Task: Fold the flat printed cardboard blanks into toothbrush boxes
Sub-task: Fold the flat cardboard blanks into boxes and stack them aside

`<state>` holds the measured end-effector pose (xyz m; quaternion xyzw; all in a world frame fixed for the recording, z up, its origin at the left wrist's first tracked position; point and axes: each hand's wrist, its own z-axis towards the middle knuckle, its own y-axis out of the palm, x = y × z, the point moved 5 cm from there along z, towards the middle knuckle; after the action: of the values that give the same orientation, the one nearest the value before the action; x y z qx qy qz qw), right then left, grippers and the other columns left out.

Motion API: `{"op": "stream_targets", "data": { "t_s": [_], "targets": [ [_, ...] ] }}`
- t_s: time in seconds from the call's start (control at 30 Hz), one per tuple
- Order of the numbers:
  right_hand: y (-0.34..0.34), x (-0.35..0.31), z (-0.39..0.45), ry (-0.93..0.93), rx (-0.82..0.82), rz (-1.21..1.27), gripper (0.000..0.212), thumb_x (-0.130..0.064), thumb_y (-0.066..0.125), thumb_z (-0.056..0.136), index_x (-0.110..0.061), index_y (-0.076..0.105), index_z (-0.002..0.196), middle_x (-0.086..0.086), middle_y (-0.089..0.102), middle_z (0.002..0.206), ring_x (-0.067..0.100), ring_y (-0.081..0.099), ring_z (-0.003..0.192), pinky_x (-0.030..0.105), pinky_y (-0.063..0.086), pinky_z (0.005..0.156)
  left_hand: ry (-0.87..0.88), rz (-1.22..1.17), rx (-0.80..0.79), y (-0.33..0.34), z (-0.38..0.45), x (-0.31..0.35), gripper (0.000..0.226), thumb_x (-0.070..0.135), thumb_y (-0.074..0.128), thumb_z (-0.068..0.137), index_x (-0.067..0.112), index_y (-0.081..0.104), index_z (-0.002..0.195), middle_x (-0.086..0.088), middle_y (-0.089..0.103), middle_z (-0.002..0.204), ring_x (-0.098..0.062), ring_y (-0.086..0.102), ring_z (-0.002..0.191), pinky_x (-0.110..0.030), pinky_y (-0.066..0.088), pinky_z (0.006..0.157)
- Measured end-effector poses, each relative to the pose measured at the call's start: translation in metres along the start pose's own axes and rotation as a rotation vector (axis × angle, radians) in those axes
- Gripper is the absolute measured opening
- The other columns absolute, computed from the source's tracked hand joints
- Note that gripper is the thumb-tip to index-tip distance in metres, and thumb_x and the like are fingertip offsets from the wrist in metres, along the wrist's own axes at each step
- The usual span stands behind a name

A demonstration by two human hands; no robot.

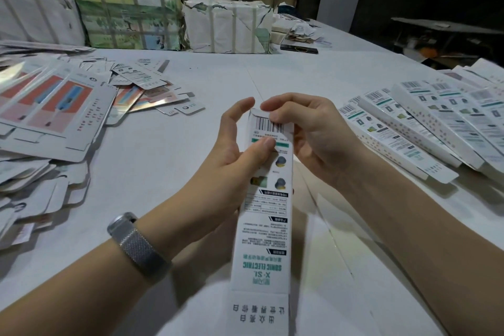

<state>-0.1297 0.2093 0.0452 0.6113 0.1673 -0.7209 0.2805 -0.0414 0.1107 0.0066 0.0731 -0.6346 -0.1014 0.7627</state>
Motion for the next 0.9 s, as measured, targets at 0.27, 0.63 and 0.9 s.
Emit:
{"op": "stream_targets", "data": {
  "t_s": [0.27,0.63,0.9],
  "targets": [
    [-0.004,-0.003,-0.001,0.008,0.052,-0.008,0.023,0.003,0.056,0.083,-0.009,0.071,0.070,0.008,0.068,0.071,0.023,0.068,0.075,0.028,0.055,0.062,-0.001,0.024,-0.042,0.002,-0.001,0.001,0.053,0.032,0.058,0.094,0.058,0.031,0.131,-0.009,0.075,0.093,-0.033,0.073,0.080,-0.042,0.060,0.064],
    [-0.004,-0.001,0.001,0.012,-0.054,-0.053,0.019,-0.017,0.062,0.081,-0.020,0.080,0.078,0.003,0.074,0.082,0.015,0.068,0.083,0.029,0.056,0.069,0.029,0.012,0.024,-0.005,0.001,0.005,0.040,0.030,0.058,0.095,0.046,0.041,0.127,-0.018,0.070,0.094,-0.039,0.070,0.082,-0.052,0.061,0.068],
    [0.003,-0.002,-0.002,-0.011,-0.120,-0.017,0.023,-0.019,0.057,0.087,-0.019,0.080,0.084,0.005,0.073,0.087,0.018,0.067,0.087,0.038,0.055,0.079,0.010,-0.042,0.007,-0.006,-0.002,0.012,0.023,0.023,0.045,0.102,0.041,0.043,0.116,-0.021,0.068,0.092,-0.039,0.067,0.077,-0.035,0.058,0.056]
  ]
}}
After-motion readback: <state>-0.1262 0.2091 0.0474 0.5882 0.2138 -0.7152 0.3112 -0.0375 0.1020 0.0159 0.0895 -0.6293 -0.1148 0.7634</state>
